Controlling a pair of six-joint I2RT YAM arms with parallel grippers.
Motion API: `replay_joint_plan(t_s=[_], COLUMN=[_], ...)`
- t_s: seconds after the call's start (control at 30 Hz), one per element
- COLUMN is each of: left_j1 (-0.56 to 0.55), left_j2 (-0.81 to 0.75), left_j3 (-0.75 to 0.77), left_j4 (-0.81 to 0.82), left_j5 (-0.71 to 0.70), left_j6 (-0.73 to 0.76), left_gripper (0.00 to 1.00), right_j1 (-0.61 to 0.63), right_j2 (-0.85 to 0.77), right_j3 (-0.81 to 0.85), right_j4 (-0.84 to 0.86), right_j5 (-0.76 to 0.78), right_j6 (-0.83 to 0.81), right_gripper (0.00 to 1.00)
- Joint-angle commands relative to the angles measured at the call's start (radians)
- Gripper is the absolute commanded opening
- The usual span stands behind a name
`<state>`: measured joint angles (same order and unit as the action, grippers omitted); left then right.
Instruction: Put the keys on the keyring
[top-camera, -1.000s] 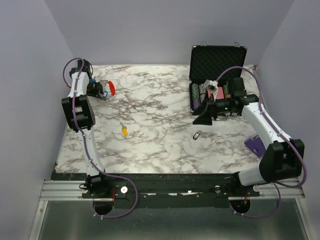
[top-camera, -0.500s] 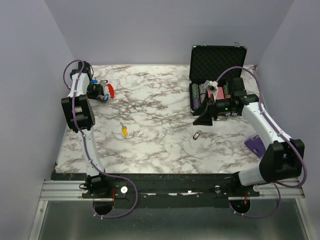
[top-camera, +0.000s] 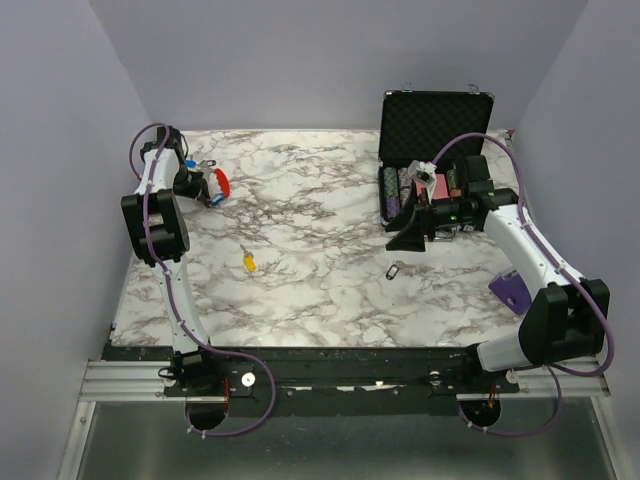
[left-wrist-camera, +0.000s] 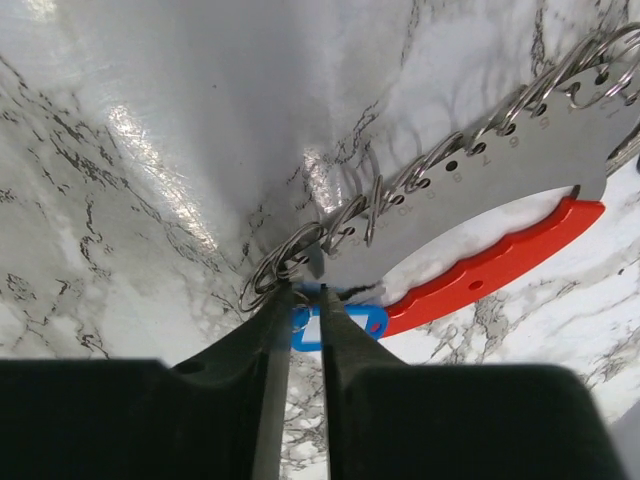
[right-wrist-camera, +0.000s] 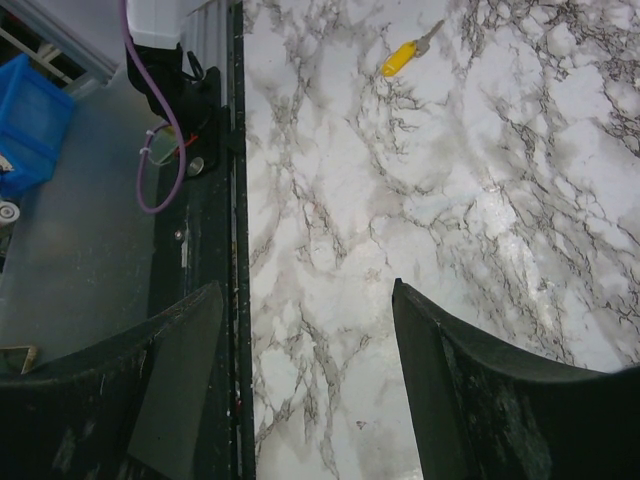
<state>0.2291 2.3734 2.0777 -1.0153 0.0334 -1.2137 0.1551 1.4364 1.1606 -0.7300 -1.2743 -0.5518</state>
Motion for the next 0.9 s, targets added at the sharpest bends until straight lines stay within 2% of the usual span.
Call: replay_joint_plan(t_s=[0.0, 0.13, 0.27, 0.43, 0.47, 0.53, 0.63, 0.87], left_j1=[0.004, 0.004, 0.004, 0.006, 0.004, 0.006, 0.004, 0.004], left_j2=[-0.063, -0.097, -0.147, -0.184, -0.189, -0.19, -0.183, -0.16], left_j3=[-0.044, -0.085, -0.14, -0.166, -0.166, -0.165, -0.154, -0.13], left_j4=[0.02, 0.043, 0.084, 0.104, 0.1, 0.095, 0.077, 0.057], left_j5=[0.054, 0.066, 0.072, 0.074, 0.069, 0.068, 0.056, 0.049], left_j6=[0.016, 0.032, 0.045, 0.075, 0.082, 0.1, 0.126, 0.164], left_gripper=[0.2, 0.09, 0.04, 0.05, 0.08, 0.23, 0.39, 0.44], right_j1=[-0.002, 0.0, 0.0, 0.0, 0.0, 0.0, 0.0, 0.0], right_j2=[-0.024, -0.03, -0.033, -0.044, -0.045, -0.048, -0.05, -0.053], right_j3=[0.031, 0.033, 0.031, 0.03, 0.03, 0.03, 0.03, 0.03], right_j4=[-0.022, -0.025, -0.028, -0.028, -0.028, -0.028, -0.028, -0.029], right_j5=[-0.031, -0.031, -0.034, -0.036, -0.036, -0.037, -0.037, -0.039], right_j6=[-0.02, -0.023, -0.025, -0.027, -0.025, -0.027, -0.025, -0.028], right_gripper=[0.77, 0.77, 0.77, 0.77, 0.77, 0.77, 0.77, 0.77])
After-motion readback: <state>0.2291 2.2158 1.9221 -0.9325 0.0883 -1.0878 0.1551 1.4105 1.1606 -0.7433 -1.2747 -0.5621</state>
